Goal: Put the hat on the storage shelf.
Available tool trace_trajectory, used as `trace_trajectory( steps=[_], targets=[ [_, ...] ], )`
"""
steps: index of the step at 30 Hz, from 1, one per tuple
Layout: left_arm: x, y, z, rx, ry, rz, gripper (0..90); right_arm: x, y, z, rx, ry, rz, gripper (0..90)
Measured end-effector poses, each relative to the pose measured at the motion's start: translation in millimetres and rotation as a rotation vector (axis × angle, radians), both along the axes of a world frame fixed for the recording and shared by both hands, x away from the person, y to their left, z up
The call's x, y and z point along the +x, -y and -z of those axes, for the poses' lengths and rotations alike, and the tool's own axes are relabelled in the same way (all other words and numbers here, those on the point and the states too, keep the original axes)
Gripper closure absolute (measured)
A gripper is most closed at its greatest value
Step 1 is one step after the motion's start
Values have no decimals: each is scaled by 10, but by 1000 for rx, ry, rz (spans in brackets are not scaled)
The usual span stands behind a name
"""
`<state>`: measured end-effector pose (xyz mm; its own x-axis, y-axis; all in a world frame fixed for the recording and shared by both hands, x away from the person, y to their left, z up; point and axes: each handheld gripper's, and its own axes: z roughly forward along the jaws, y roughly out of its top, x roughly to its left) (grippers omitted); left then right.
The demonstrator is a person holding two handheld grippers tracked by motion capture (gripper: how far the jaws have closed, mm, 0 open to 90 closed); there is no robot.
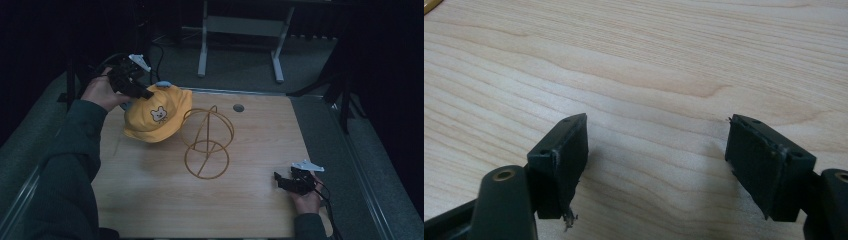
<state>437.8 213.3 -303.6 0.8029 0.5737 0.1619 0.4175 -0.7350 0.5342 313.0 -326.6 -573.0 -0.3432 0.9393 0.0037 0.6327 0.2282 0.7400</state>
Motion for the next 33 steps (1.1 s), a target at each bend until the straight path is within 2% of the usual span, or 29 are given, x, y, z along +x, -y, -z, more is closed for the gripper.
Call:
trace_trajectory(
  steps=[13,21,33],
  targets=[
    [-63,-145,-113,-61,-1,10,789,0,0,0,0,0,0,251],
    [-109,-223,-172,-81,-8,31,789,0,0,0,0,0,0,251],
    [-170,-301,-249,-138,-6,60,789,0,1,-1,-1,-1,-1,251]
  ],
)
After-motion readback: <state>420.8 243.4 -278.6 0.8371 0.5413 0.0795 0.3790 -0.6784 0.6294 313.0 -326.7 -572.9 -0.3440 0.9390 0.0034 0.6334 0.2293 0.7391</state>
